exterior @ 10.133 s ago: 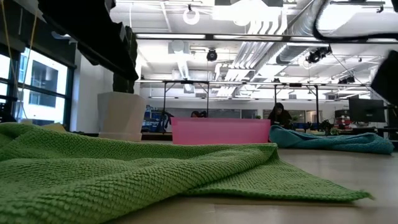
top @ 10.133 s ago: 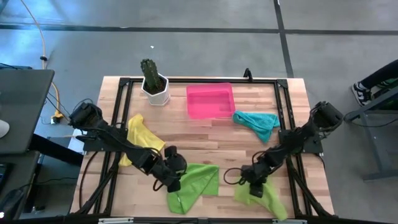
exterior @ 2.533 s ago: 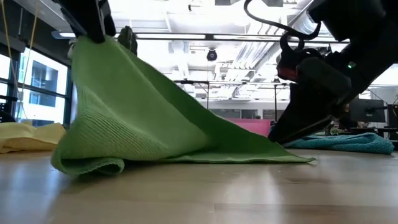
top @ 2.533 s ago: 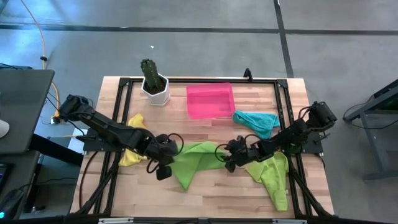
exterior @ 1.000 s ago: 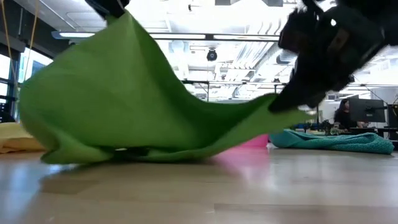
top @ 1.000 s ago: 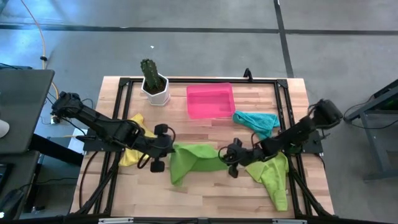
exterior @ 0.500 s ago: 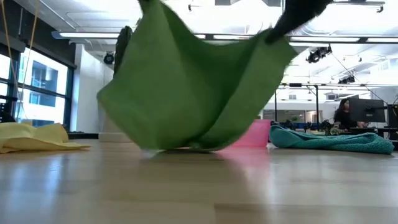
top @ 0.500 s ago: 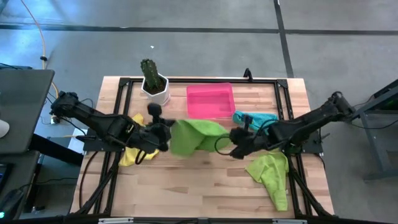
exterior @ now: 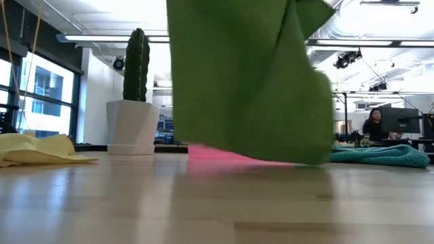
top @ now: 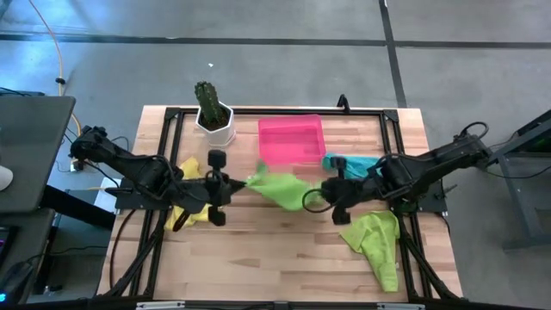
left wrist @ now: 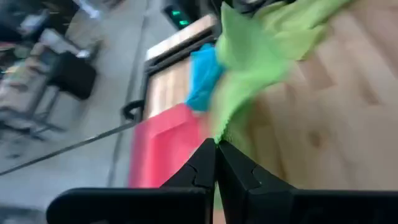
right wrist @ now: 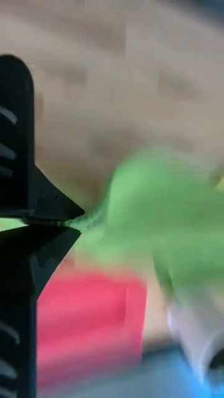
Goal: Roll microfiber towels into tight, uniform cylinder then place into a basket
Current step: Roll the green microfiber cloth
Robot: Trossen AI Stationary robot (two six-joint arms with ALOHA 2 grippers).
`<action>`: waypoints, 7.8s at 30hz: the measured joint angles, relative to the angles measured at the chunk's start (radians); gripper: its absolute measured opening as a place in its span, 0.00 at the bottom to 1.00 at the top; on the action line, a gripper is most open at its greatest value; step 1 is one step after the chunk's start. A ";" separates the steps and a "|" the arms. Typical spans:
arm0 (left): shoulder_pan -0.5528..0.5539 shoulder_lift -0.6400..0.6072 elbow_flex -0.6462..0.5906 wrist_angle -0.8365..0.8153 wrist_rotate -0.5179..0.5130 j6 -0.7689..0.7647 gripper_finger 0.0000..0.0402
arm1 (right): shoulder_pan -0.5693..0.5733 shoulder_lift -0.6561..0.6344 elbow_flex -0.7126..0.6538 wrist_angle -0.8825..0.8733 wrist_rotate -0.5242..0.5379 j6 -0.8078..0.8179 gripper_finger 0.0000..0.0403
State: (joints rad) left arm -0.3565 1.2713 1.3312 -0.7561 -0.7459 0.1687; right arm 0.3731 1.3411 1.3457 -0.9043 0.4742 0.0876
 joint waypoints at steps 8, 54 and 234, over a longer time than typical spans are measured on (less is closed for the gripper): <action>-0.005 0.000 0.000 0.001 -0.378 0.009 0.00 | -0.009 0.000 0.009 -0.048 0.208 -0.067 0.00; -0.107 0.265 -0.247 0.102 0.417 -0.613 0.00 | 0.124 0.185 -0.206 -0.037 -0.270 0.272 0.00; 0.291 0.539 -0.113 -0.164 0.256 -0.579 0.00 | -0.193 0.314 -0.281 0.025 -0.286 0.119 0.22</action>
State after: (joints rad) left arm -0.0650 1.8103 1.2182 -0.9203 -0.4904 -0.4102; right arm 0.1805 1.6550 1.0645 -0.8795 0.1883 0.2066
